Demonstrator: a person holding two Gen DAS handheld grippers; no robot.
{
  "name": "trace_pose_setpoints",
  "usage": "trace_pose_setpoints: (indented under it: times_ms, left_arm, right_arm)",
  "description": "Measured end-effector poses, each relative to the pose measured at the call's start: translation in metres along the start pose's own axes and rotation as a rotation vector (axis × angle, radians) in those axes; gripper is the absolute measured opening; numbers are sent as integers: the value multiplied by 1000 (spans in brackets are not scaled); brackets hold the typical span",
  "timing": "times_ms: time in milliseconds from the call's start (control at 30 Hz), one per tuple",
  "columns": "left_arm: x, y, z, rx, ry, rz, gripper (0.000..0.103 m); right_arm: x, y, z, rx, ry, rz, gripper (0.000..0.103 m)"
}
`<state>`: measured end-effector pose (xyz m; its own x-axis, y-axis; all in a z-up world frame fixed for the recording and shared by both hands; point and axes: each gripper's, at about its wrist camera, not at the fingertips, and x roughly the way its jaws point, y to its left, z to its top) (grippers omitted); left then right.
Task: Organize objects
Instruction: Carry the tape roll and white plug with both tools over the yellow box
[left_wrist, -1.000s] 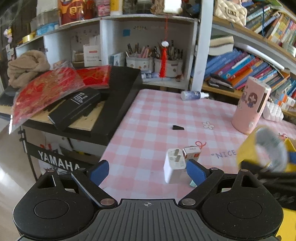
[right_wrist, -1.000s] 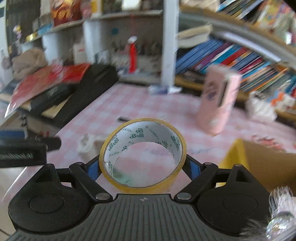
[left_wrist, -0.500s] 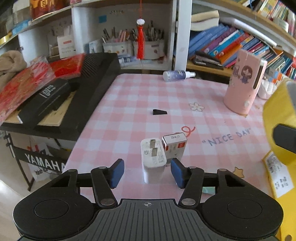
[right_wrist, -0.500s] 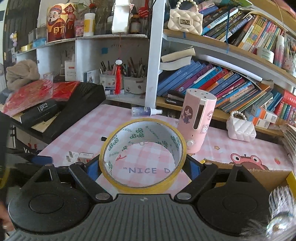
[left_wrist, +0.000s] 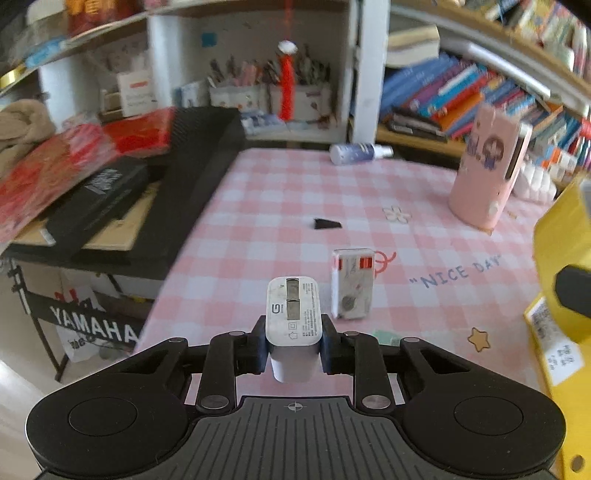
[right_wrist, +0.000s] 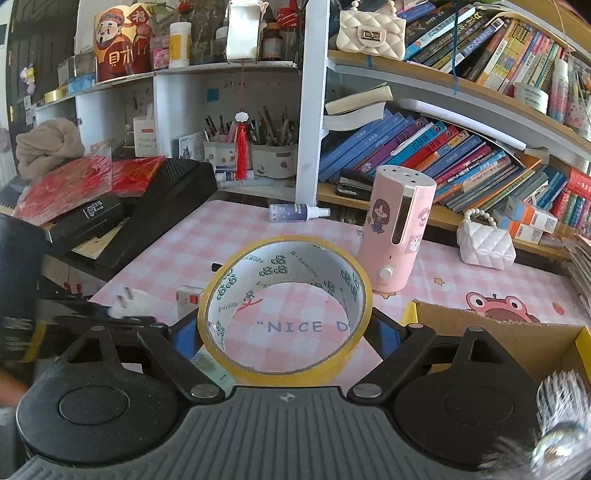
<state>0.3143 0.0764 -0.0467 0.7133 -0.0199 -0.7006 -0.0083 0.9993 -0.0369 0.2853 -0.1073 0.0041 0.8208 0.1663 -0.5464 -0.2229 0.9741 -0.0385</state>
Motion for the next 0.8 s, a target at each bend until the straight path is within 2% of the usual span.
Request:
trace_pose_setpoints:
  times_ms: [300,533,800]
  left_arm:
    - [-91,37,-17,-122,-91,-50,25]
    - [-134,43,-41,-121,-108,-100,25]
    - [-168,43,-83,-93,-90,-140,25]
  right_arm:
    - [-30,14,-13,-9,25,36,88]
    - [-60,36,-36,-5,56,50,88]
    - [-97,57,-60,22,91,42,88]
